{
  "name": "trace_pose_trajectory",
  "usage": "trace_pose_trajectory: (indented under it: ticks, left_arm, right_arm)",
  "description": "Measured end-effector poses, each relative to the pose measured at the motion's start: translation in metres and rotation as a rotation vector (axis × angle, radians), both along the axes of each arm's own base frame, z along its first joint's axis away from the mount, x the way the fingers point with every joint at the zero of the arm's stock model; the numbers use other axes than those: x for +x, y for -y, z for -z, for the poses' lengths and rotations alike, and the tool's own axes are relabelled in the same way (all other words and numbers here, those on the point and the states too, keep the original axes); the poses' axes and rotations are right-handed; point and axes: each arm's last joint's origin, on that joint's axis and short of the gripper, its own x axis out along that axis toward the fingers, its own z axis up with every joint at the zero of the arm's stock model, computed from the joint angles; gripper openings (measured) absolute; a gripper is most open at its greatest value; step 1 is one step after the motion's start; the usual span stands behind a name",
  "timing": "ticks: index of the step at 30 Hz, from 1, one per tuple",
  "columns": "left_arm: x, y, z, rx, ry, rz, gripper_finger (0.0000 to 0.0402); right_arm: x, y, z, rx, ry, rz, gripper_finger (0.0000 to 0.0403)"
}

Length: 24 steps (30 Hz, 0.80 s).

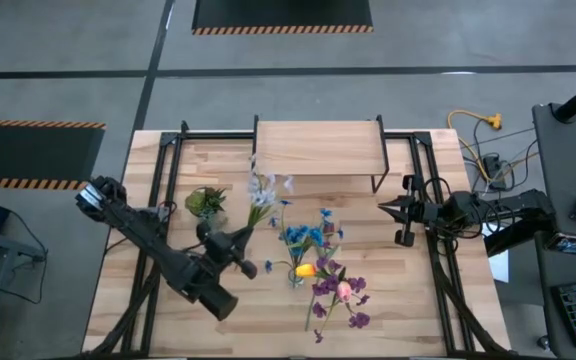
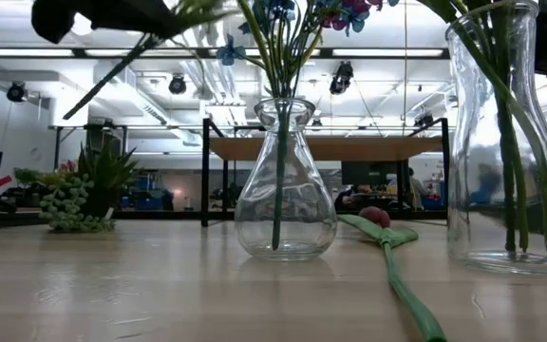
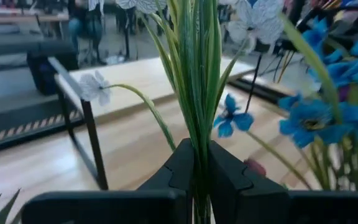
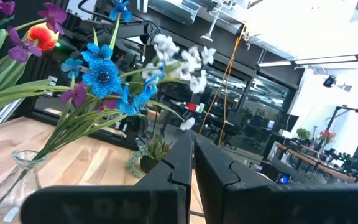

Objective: Pick and place flowers into a vace then onto a shelf
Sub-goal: Put the white flower into the left transparent vase

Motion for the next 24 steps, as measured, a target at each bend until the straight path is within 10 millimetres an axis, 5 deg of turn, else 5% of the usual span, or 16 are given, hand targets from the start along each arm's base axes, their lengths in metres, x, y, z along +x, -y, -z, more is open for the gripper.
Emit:
trace_pose_trajectory:
  ticks: [11, 24]
  left_arm:
    - [-0.002, 0.005, -0.005, -0.095, 0.01, 0.034, 0.0012]
    - [-0.018, -0.003, -0.054, -0.1, -0.012, 0.181, 0.0012]
  right_arm:
    - [0.0, 0.0, 0.0, 0.0, 0.001, 0.0, 0.0009]
    - [0.0, 0.0, 0.0, -0.003, 0.002, 0.001, 0.0009]
